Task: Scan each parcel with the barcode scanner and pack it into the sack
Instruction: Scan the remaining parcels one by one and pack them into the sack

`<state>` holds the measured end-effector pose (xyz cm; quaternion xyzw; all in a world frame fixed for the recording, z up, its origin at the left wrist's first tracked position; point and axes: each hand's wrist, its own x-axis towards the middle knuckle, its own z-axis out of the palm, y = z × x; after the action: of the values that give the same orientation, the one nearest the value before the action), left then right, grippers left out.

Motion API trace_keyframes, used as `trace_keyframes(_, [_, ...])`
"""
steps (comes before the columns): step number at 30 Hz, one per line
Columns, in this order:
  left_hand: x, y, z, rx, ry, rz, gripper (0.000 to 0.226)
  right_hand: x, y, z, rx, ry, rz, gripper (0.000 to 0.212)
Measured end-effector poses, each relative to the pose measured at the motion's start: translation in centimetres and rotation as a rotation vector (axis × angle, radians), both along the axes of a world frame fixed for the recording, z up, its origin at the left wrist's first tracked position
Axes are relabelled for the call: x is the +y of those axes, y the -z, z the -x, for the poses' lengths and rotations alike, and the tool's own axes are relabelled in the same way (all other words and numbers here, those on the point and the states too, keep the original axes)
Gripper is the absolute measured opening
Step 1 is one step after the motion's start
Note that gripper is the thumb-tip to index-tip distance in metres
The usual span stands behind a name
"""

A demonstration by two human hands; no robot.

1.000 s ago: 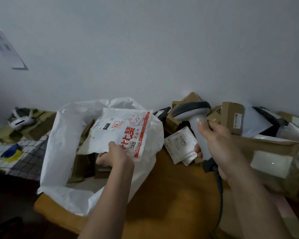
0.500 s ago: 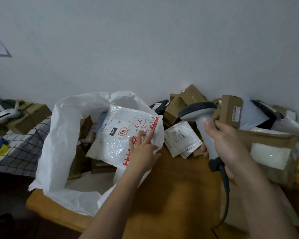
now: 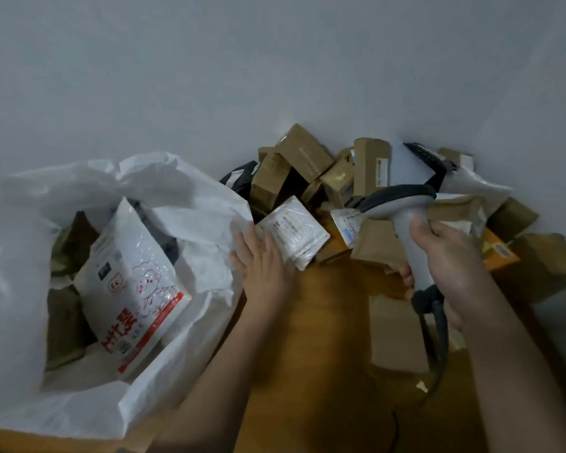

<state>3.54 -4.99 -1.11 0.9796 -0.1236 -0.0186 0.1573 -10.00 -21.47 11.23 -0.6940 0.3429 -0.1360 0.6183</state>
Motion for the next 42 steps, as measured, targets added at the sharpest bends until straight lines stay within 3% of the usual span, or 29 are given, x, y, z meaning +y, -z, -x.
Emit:
trace_keyframes(6, [-5.9,3.8,3.9,0.271,0.389,-0.161,0.082,-4.2,1.2,2.0,0.047,0.118,0.048,0.022])
trace_keyframes(9, [-8.5,5.8,6.0,0.475,0.473,-0.202,0.082,-6.4,1.8,2.5,0.063,0.114,0.019,0.023])
trace_keyframes(13, [-11.8,8.3,9.1,0.584,0.421,-0.144,0.086,-9.3,3.0,3.2,0.091,0.077,-0.015,0.025])
trace_keyframes(19, [-16.7,11.1,13.6,0.564,0.154,-0.194,0.140,-14.1,5.5,4.3,0.122,0.002,-0.057,0.027])
trace_keyframes(22, [-18.2,11.4,14.3,0.589,0.054,-0.212,0.145,-16.2,6.3,4.5,0.135,-0.035,-0.057,0.025])
trace_keyframes(26, [-17.8,10.3,13.1,0.708,-0.191,0.134,0.129,-18.0,6.7,4.3,0.118,-0.088,-0.081,0.025])
trace_keyframes(30, [-15.6,7.2,10.8,0.988,-0.491,0.786,0.071,-18.1,6.7,3.3,0.090,-0.118,-0.119,0.025])
trace_keyframes(32, [-14.4,5.5,10.2,1.096,-0.538,1.055,0.057,-17.6,6.7,2.8,0.061,-0.146,-0.146,0.024])
trace_keyframes(37, [-13.2,2.5,8.8,1.163,-0.432,1.650,0.063,-16.3,7.1,1.9,0.011,-0.164,-0.105,0.024])
trace_keyframes(42, [-14.1,-0.7,7.9,1.264,-0.326,1.839,0.055,-15.1,7.2,0.9,-0.049,-0.156,-0.062,0.025])
